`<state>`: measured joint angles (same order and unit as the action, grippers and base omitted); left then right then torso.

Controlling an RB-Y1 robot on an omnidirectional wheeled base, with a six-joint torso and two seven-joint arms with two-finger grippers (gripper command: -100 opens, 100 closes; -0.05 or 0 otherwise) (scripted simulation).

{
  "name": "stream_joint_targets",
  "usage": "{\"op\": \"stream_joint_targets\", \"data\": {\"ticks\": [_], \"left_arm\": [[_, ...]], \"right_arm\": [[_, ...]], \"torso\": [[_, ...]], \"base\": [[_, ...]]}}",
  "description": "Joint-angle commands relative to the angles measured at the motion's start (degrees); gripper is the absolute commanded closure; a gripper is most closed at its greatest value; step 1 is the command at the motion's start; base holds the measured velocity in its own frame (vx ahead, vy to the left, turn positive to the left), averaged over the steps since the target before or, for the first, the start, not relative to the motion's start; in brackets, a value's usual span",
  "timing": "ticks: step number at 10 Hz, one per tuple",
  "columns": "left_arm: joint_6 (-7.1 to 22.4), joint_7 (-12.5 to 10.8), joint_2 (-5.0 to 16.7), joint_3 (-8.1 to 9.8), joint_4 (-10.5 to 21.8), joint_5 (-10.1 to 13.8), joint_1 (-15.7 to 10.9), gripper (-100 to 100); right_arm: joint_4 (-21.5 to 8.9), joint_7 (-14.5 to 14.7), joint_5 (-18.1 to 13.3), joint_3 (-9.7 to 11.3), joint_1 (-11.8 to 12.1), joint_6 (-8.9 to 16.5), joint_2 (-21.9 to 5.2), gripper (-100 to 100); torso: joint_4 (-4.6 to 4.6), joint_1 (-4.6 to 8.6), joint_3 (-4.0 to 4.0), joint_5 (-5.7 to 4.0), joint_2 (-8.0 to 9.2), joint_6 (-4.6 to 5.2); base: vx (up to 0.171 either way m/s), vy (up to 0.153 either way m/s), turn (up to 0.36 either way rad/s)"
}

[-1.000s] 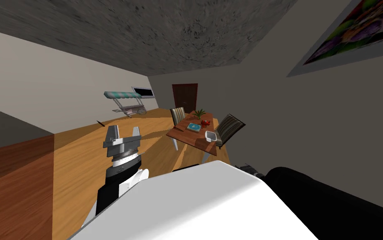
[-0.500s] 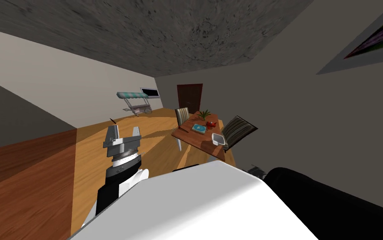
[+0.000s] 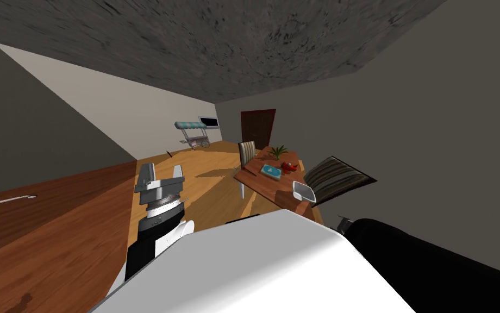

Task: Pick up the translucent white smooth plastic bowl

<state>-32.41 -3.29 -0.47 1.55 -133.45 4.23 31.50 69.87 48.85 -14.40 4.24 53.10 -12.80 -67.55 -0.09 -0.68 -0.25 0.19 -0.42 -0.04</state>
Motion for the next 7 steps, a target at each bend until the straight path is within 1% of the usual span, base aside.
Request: {"op": "stream_joint_targets", "data": {"ticks": [1,4,5,6,7], "left_arm": [[0.0,0.0,0.0,0.0,0.0,0.0,0.0,0],[0.0,0.0,0.0,0.01,0.0,0.0,0.0,0],[0.0,0.0,0.0,0.01,0.0,0.0,0.0,0],[0.0,0.0,0.0,0.0,0.0,0.0,0.0,0],[0.0,0.0,0.0,0.01,0.0,0.0,0.0,0]], "right_arm": [[-1.8,0.8,-1.3,1.1,0.0,-1.2,-2.1,-100],[-4.1,1.9,-3.3,3.0,0.3,-3.1,-5.5,-100],[-4.9,2.5,-4.3,4.2,0.4,-4.2,-7.1,-100],[-5.2,2.8,-4.7,4.8,0.5,-4.6,-7.7,-100],[-5.4,3.1,-5.3,6.1,0.7,-5.4,-8.3,-100]], "torso": [[0.0,0.0,0.0,0.0,0.0,0.0],[0.0,0.17,-0.01,-0.05,-0.03,0.03],[0.01,0.17,0.02,-0.05,0.04,0.02],[0.01,0.12,0.01,-0.05,0.02,0.01],[0.0,0.07,0.0,-0.03,0.0,0.05]], "base": [[0.15,0.122,0.235],[0.148,0.105,0.201],[0.143,0.119,0.253],[0.161,0.127,0.174],[0.156,0.107,0.143]]}}
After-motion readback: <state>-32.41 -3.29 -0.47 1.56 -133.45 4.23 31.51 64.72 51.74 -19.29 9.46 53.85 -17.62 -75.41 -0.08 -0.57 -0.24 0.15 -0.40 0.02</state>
